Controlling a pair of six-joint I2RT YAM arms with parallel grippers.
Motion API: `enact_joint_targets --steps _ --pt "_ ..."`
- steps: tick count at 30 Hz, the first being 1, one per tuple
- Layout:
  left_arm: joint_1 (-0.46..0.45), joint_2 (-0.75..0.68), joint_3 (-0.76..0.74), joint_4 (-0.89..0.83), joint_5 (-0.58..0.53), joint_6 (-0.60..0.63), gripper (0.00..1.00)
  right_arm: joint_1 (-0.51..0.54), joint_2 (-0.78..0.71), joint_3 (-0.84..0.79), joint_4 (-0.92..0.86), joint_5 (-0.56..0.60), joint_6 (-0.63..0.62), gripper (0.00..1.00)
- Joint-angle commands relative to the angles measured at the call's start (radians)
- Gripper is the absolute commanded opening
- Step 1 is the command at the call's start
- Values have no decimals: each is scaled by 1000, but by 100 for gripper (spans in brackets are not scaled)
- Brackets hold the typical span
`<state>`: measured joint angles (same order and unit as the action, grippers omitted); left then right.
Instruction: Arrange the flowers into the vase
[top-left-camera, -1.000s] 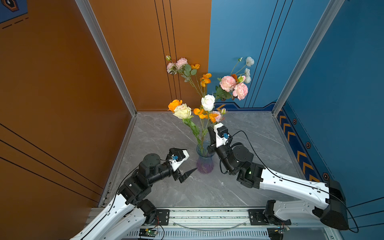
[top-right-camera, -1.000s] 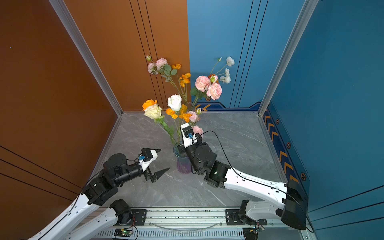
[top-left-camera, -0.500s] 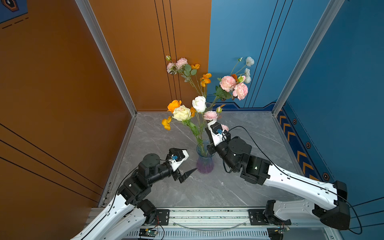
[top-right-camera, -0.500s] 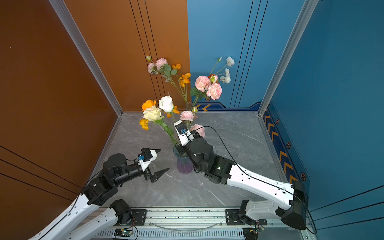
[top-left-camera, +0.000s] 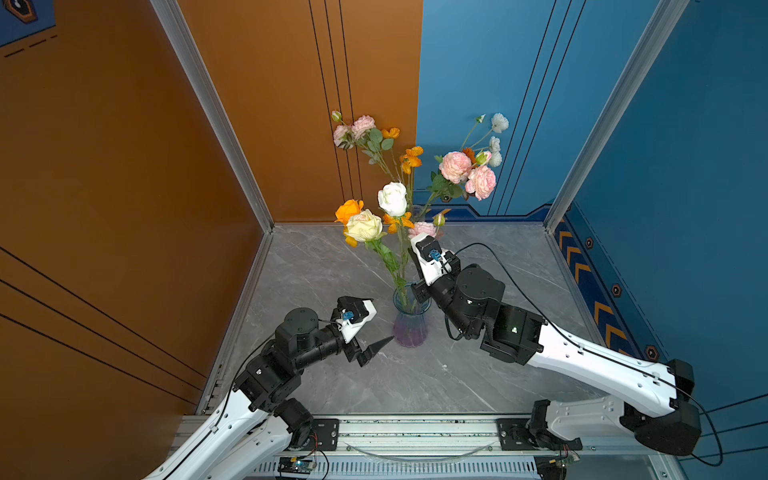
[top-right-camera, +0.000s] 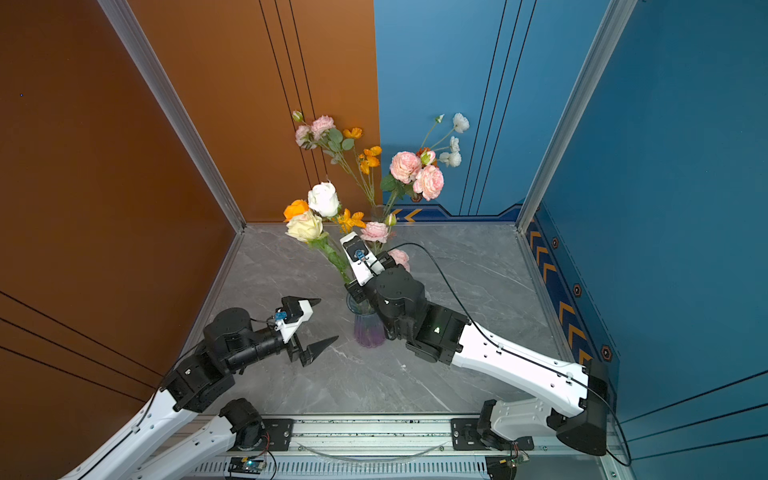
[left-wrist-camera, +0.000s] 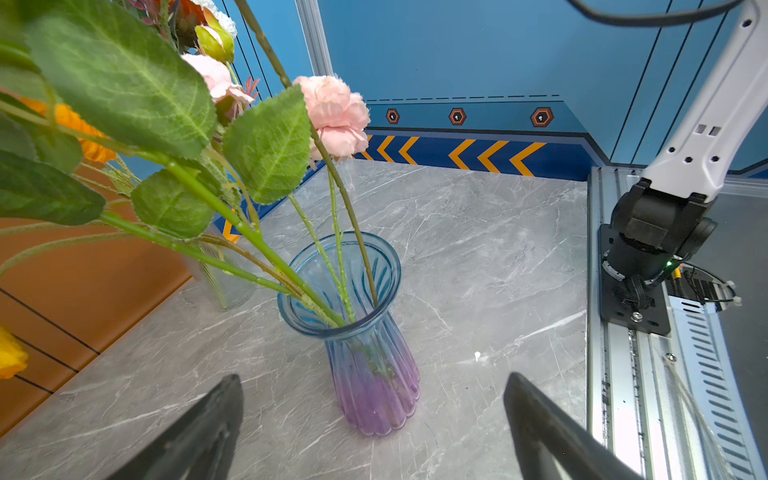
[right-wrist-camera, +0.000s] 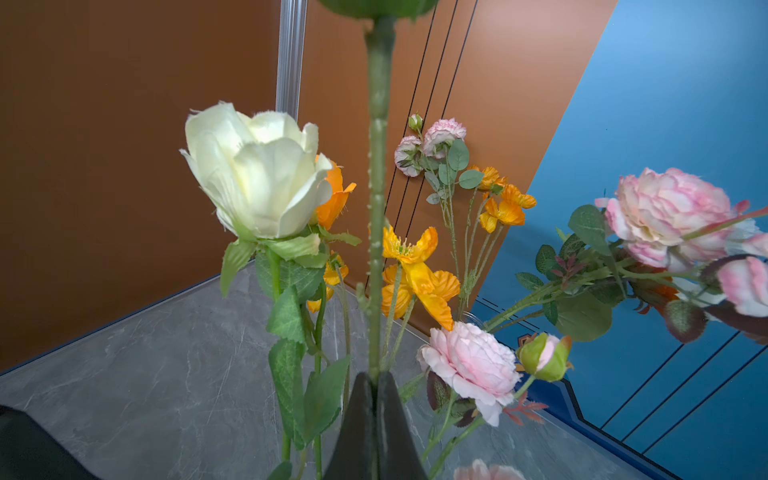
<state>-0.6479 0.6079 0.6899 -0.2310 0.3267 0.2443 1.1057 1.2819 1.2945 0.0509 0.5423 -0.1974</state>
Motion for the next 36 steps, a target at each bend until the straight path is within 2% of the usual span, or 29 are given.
enact_joint_targets --steps 1,8,16,21,22,23,25,30,36 --pt "11 -7 4 16 29 -10 98 -8 33 16 -54 -4 22 0" --pt "10 -1 3 16 30 -13 98 -26 37 -84 23 -28 106 0" --pt "11 15 4 16 37 -13 98 -16 26 -327 374 17 104 0" --pt "11 23 3 16 36 -13 98 -8 39 -364 422 64 101 0" --pt "11 24 3 16 37 -14 98 -9 36 -366 421 68 102 2" --pt "11 25 4 16 38 -14 98 -8 30 -369 421 75 102 10" --pt "11 26 4 16 38 -14 98 -8 13 -380 422 75 107 16" --pt "14 30 5 16 46 -14 98 -6 -26 -386 393 66 111 50" --pt "14 30 4 16 48 -14 98 8 -97 -405 348 73 118 67"
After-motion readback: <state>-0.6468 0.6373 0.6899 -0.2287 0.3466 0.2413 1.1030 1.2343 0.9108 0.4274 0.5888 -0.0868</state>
